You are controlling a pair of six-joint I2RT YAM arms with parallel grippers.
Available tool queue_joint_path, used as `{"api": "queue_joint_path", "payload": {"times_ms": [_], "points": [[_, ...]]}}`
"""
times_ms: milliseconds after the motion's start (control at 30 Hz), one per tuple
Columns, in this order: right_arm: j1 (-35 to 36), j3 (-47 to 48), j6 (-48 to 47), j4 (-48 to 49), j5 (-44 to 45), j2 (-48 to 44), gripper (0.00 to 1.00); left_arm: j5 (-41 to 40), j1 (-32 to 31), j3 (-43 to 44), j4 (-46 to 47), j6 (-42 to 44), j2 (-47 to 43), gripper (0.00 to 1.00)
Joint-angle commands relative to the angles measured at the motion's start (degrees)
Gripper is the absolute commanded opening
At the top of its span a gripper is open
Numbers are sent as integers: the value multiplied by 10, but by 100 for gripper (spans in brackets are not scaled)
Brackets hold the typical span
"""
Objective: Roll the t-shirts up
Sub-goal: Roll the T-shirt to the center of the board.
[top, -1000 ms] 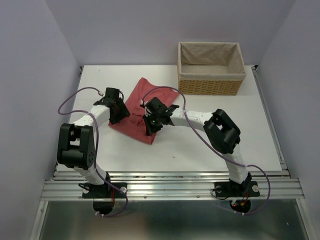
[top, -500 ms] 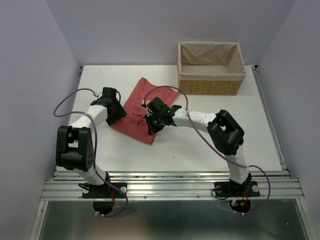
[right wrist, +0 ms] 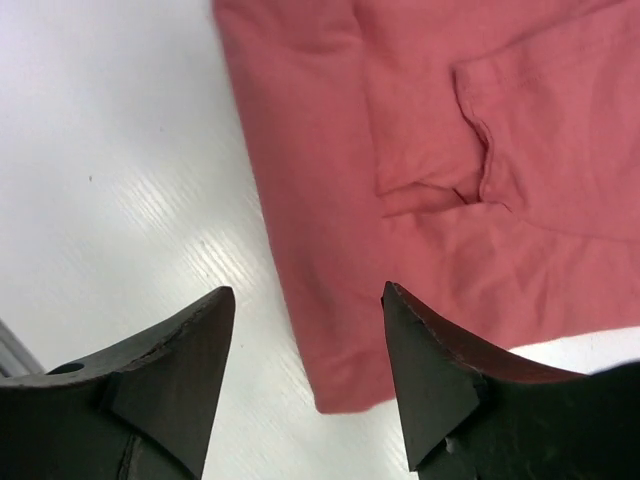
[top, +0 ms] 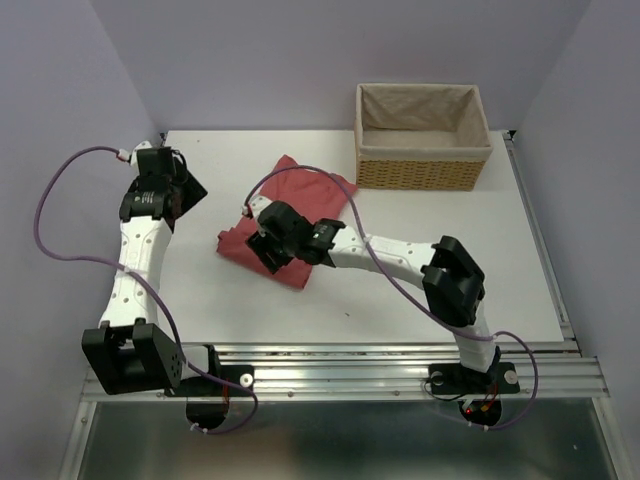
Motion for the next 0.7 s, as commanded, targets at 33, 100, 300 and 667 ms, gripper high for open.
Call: {"api": "queue_joint_path", "payload": {"times_ms": [33, 100, 300, 667], "points": [[55, 38, -106, 24, 134, 51, 67, -3, 46, 21, -49, 35, -39, 66], [75, 24, -141, 60, 177, 69, 67, 6, 60, 12, -51, 39, -47, 66], [92, -1, -178, 117, 207, 94, 69, 23, 69, -21, -42, 42, -53, 66], [92, -56, -220, 180, 280, 140, 66, 43, 72, -38, -30, 43, -47, 66]]}}
